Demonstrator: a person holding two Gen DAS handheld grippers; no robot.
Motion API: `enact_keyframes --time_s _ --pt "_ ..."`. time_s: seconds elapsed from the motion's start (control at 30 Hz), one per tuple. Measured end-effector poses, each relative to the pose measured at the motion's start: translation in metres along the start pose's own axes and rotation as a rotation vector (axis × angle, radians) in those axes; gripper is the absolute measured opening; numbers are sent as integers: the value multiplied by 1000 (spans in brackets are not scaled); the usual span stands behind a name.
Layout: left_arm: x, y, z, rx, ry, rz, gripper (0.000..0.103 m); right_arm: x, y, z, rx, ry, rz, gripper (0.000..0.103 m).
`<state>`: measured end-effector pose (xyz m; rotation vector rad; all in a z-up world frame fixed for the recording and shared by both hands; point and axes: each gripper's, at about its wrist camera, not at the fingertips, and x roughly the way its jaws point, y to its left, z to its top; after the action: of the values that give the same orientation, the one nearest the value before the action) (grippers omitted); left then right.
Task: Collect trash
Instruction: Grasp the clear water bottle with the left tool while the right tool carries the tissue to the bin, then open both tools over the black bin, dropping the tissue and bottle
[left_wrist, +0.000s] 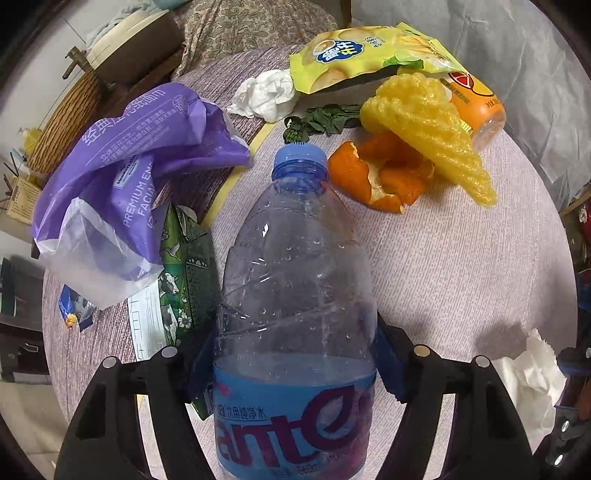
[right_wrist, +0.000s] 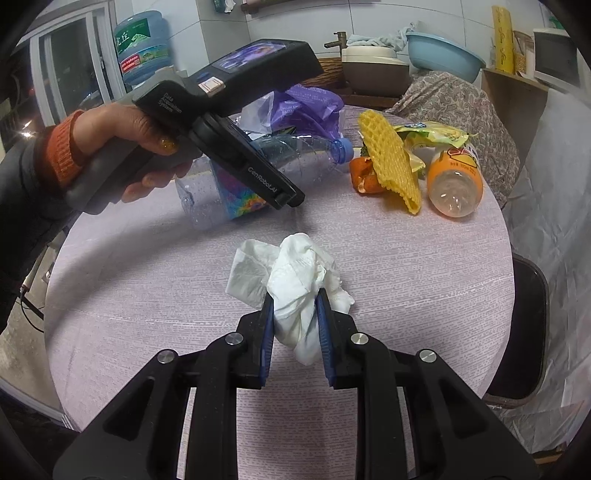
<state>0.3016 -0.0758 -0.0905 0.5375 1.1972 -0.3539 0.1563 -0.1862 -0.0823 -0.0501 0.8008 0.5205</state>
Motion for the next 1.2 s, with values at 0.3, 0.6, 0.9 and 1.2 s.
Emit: enact_keyframes --time_s 0.3,0.6,0.9,1.2 --pt "-35 5 -28 -98 -183 -98 70 -12 -11 -9 34 -39 13 22" --pt "-92 -20 -81 -188 -456 -240 70 -48 -55 -17 151 -164 -63 22" --pt "-105 -92 -26 -79 -535 -395 70 -38 -219 -33 482 -91 -368 22" --pt "-85 -181 32 19 -492 -483 70 69 -317 -88 700 131 -352 23"
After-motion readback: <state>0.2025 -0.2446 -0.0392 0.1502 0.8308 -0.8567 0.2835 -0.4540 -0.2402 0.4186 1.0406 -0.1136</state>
